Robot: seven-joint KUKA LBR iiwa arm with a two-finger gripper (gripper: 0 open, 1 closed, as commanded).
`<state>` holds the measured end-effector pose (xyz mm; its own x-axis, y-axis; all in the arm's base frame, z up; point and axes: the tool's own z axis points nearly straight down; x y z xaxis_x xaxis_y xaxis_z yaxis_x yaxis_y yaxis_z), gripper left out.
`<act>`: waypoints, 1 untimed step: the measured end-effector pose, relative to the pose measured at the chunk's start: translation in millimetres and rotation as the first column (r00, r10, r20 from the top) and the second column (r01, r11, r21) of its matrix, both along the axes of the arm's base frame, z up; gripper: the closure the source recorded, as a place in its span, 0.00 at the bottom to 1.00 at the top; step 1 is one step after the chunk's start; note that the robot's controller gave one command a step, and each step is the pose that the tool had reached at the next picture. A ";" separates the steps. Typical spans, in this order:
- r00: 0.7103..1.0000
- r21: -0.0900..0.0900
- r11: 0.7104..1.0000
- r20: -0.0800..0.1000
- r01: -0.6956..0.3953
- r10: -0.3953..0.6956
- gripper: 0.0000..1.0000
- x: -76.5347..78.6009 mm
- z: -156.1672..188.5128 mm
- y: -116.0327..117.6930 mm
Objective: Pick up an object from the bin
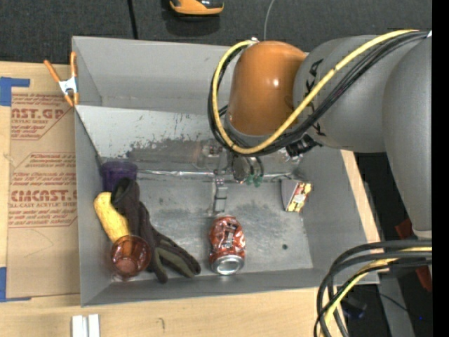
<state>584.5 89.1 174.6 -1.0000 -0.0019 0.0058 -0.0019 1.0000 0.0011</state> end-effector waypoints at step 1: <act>1.000 0.001 1.000 0.008 0.001 -0.001 0.00 1.7 5.0 -0.4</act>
Offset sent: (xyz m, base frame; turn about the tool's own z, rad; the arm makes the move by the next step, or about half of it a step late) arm -0.0334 -0.0516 -0.1046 -0.5284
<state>586.3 88.7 179.6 -1.0000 -0.0008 -0.0018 -0.0008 1.0000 0.0017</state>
